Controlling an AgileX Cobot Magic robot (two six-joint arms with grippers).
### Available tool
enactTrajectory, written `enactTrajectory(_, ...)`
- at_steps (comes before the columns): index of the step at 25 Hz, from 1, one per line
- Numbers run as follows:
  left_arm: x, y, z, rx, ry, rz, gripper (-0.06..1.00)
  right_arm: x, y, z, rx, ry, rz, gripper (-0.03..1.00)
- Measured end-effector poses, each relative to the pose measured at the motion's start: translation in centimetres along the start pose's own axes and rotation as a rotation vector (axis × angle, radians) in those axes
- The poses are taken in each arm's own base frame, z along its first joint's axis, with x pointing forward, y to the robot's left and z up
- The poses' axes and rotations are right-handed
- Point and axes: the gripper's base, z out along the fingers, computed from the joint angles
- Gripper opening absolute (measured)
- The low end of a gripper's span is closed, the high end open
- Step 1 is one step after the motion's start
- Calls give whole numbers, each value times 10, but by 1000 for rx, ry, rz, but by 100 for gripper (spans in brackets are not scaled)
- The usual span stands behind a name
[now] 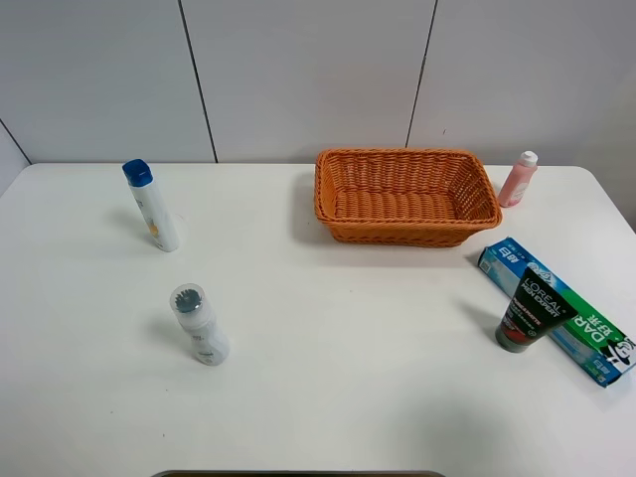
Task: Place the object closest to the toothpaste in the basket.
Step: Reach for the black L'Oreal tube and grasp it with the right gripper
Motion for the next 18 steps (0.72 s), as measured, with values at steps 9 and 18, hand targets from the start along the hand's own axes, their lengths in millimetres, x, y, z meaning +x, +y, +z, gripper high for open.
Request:
enactTrajectory(9, 0, 0, 0, 0, 0, 0, 94, 0, 0, 0, 0, 0, 0, 57)
enactTrajectory(18, 0, 0, 0, 0, 0, 0, 94, 0, 0, 0, 0, 0, 0, 57)
